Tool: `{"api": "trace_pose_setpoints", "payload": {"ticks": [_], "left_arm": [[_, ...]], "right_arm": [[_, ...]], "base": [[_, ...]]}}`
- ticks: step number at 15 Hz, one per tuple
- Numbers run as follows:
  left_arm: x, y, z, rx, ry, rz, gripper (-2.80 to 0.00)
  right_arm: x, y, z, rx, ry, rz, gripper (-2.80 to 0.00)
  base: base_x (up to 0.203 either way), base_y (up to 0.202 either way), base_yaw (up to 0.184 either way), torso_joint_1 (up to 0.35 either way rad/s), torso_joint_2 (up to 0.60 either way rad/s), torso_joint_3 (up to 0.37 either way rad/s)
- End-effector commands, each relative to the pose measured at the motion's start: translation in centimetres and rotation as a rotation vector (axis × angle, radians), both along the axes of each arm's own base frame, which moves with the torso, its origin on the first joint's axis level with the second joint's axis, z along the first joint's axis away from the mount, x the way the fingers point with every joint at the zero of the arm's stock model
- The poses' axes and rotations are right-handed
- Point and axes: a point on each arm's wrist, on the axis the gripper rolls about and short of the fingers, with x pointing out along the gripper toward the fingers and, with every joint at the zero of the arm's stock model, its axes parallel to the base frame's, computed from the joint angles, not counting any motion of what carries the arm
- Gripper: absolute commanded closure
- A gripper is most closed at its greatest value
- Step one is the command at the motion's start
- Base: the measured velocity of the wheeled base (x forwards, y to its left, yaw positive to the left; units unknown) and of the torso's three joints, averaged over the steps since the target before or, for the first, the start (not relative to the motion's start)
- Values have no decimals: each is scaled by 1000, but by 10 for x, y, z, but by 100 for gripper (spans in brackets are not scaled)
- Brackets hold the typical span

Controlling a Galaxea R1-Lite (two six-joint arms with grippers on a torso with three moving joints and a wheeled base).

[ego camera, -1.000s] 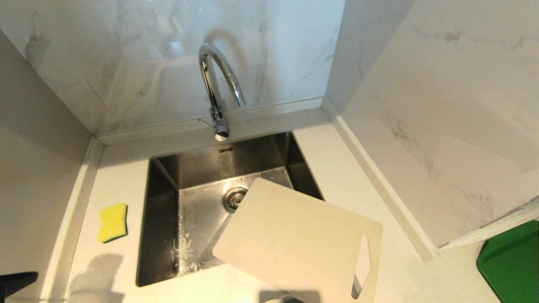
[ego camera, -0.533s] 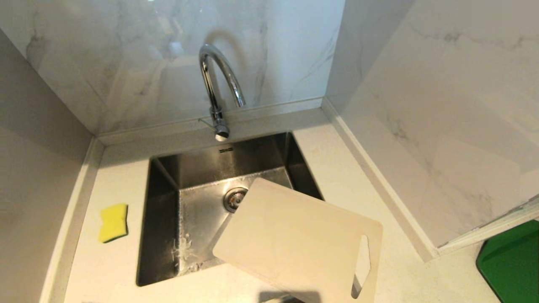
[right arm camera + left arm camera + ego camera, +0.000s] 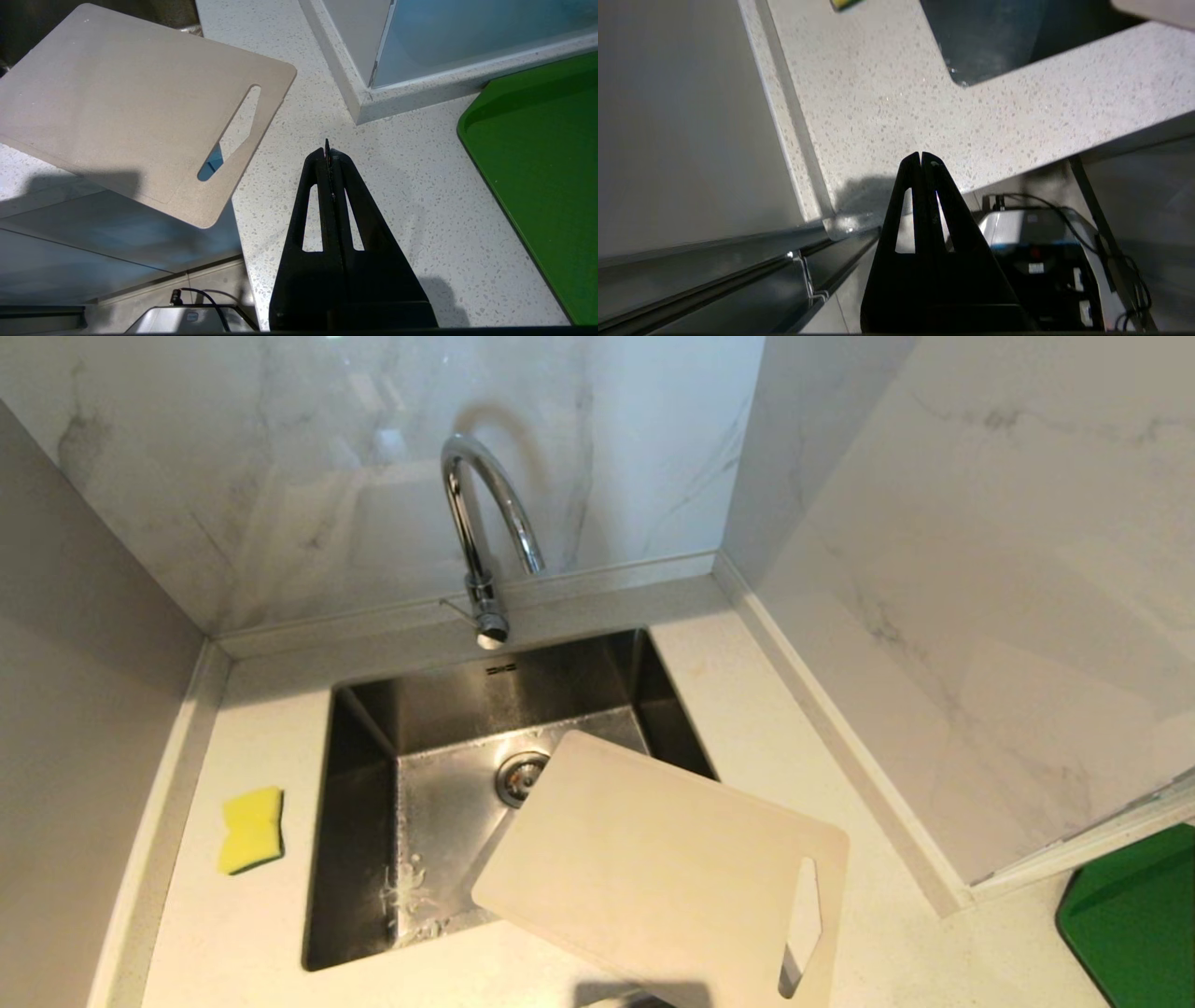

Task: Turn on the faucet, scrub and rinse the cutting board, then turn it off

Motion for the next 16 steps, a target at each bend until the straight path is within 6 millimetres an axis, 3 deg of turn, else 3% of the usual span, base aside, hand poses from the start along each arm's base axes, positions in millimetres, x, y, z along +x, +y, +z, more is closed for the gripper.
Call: {"api": "trace_pose_setpoints", "payload": {"ticks": [1, 6, 16], "left_arm": [[-12, 0, -1, 1, -146, 3, 0], [-27, 0, -4, 1, -340, 7, 0], [-27, 0, -4, -3, -338, 20, 0]], "right_arm": [[0, 0, 0, 0, 0, 0, 0], [0, 0, 0, 0, -1, 0, 0], [0, 0, 0, 0, 0, 0, 0]], "base": [[0, 0, 0, 0, 0, 0], [0, 0, 0, 0, 0, 0], [0, 0, 0, 0, 0, 0]]}}
